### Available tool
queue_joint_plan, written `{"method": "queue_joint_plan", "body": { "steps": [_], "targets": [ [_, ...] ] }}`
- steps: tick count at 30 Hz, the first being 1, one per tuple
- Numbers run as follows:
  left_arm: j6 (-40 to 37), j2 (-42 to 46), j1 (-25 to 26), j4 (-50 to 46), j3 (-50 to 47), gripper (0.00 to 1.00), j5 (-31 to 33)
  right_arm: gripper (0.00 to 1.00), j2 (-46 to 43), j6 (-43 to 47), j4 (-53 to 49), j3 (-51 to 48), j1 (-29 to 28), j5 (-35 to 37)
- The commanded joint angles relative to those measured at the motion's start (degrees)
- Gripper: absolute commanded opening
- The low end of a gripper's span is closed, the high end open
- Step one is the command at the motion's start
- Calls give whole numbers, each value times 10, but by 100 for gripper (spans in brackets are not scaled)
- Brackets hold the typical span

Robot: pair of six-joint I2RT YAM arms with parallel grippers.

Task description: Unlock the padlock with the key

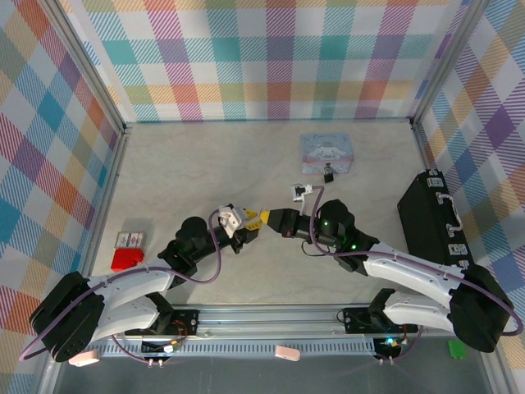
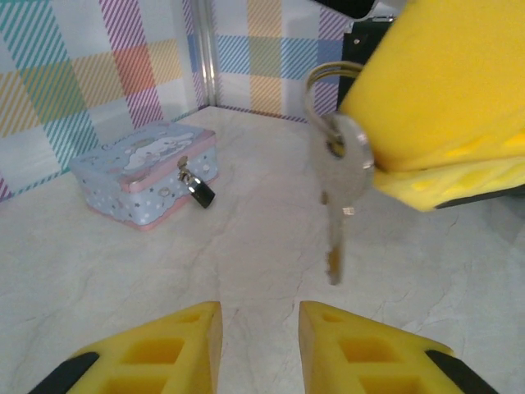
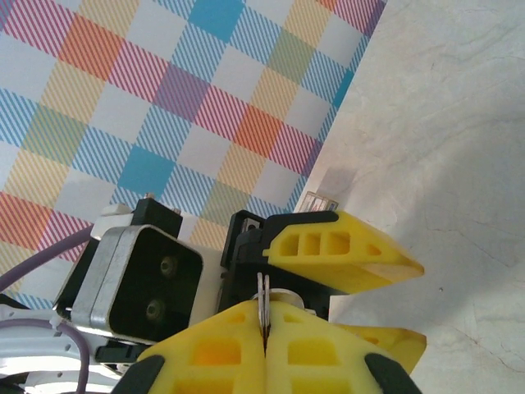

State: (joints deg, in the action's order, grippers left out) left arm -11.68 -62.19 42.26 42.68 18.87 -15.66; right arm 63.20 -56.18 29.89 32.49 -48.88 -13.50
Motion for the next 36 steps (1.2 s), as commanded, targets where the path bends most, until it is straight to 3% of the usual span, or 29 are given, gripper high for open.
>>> {"method": "queue_joint_plan", "body": {
  "steps": [1,4,20,31,36],
  "targets": [
    [-12,1,2,32,13,28,-34,0,-1,-11,18,7,-4,13],
    [-14,6,3,22,14,24,-48,0,1,-16,19,7,-5,16],
    [6,15,3,55,5,23,-18,0,23,-44,37,0,-12,25],
    [13,8,3,47,12,13,-17,0,14,-46,36,-5,-12,33],
    [3,8,3,15,24,3,-21,0,10,-50,33,-11,-12,44]
  ]
}}
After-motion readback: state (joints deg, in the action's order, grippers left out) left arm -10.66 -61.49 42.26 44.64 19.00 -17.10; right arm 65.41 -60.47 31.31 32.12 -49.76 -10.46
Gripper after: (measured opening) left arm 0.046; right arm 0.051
